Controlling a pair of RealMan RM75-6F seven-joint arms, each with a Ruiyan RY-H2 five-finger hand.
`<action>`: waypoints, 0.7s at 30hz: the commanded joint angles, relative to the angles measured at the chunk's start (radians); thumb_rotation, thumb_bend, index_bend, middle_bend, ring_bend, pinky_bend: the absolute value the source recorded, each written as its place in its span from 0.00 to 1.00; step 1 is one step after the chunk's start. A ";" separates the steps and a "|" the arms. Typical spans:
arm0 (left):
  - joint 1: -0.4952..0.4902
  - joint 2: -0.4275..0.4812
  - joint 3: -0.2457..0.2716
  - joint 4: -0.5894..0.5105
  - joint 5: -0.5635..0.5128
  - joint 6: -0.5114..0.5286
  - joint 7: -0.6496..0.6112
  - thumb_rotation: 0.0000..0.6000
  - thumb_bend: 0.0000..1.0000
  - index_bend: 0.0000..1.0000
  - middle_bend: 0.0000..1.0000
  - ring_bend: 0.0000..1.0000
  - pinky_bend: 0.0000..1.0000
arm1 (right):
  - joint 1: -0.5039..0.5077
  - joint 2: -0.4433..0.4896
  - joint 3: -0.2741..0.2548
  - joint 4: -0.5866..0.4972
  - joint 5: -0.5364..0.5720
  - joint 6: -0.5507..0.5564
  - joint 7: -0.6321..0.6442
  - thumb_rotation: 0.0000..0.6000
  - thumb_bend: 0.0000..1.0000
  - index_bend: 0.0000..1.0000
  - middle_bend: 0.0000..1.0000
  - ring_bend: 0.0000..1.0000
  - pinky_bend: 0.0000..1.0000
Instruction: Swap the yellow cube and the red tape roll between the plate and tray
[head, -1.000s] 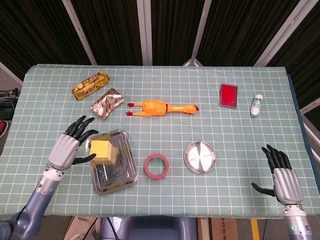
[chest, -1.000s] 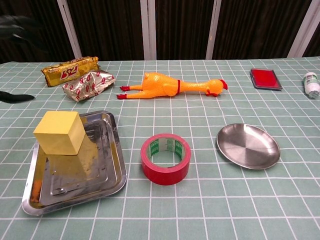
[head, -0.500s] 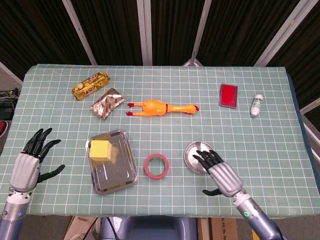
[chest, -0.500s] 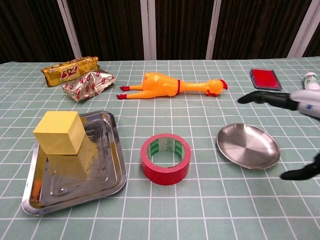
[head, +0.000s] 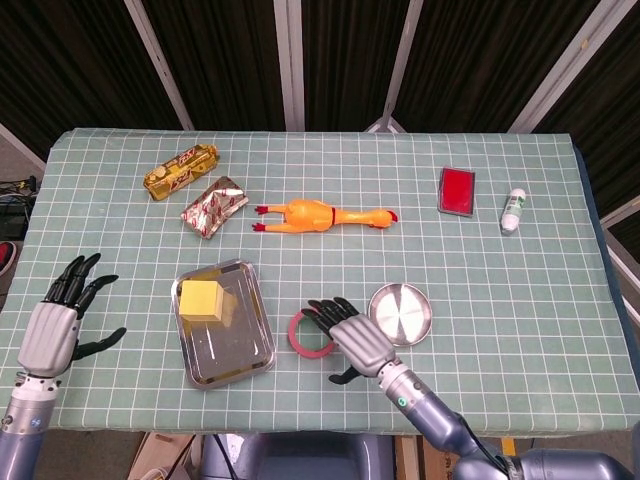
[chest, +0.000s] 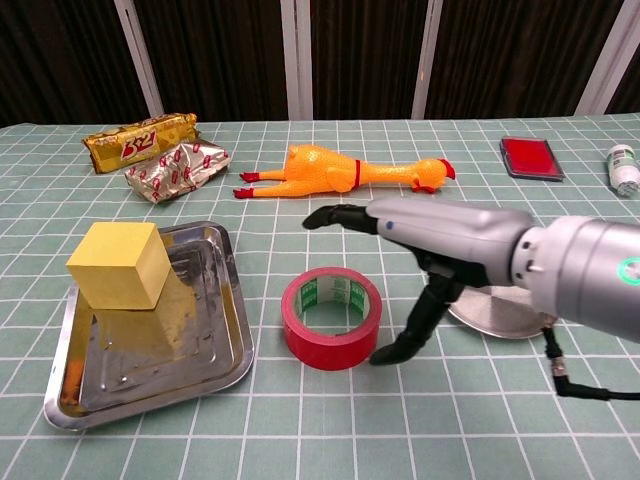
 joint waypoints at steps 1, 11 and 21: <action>0.004 0.001 -0.008 0.000 -0.001 0.004 -0.008 1.00 0.01 0.24 0.02 0.00 0.16 | 0.050 -0.058 0.012 0.045 0.059 0.002 -0.038 1.00 0.00 0.04 0.00 0.00 0.00; 0.017 -0.003 -0.033 0.010 -0.005 0.010 -0.024 1.00 0.01 0.23 0.02 0.00 0.16 | 0.119 -0.153 0.025 0.164 0.130 0.032 -0.032 1.00 0.00 0.04 0.00 0.00 0.00; 0.022 -0.002 -0.040 0.007 0.003 0.005 -0.035 1.00 0.01 0.23 0.02 0.00 0.16 | 0.147 -0.170 0.011 0.210 0.179 0.038 -0.019 1.00 0.00 0.04 0.00 0.05 0.00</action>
